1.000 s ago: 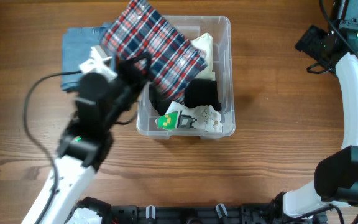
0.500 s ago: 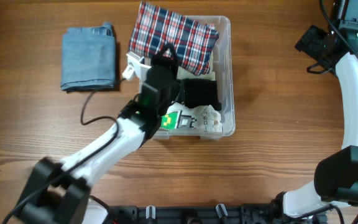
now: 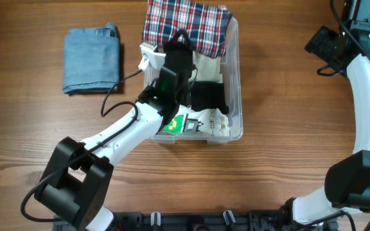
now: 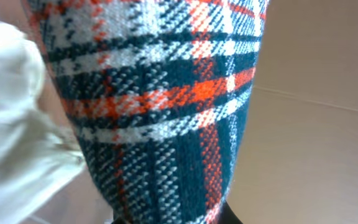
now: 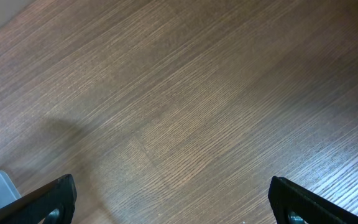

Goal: Pack container
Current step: 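Lift the plaid shirt with the left gripper and carry it over the bin, then lower the plaid shirt into the bin's back half and press it flat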

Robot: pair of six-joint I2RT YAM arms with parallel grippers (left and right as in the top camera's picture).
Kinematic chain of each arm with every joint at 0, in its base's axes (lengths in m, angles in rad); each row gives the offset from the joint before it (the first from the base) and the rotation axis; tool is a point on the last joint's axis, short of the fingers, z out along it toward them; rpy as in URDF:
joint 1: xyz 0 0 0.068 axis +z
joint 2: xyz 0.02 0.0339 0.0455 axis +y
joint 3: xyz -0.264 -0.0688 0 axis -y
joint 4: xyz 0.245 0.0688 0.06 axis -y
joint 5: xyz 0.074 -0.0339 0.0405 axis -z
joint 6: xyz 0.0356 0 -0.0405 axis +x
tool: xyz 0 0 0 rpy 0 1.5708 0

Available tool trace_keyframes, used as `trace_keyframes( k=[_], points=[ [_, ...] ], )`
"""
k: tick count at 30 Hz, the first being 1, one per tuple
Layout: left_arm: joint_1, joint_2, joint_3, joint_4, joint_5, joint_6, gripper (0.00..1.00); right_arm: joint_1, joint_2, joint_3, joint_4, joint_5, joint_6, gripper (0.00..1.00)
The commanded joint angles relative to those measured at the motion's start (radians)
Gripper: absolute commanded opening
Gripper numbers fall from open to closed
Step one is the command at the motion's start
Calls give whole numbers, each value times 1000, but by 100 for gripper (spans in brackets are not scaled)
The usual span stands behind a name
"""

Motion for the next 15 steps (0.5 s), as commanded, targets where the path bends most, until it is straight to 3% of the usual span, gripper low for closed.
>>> trace_keyframes(
  k=[1,8,13,14,15],
  points=[
    [-3,28,38,4,-24,-14,6,-2,10,-2,2,17,13,100],
    [-16,34,38,-14,-24,-18,9,-2,10,-2,3,18,13,100],
    [-18,35,38,-11,-3,-17,31,-2,10,-2,3,17,13,100],
    [-19,35,38,-11,8,-17,38,-2,10,-2,3,18,13,100],
    [-19,35,38,-11,15,-17,53,-2,10,-2,2,18,13,100]
  ],
)
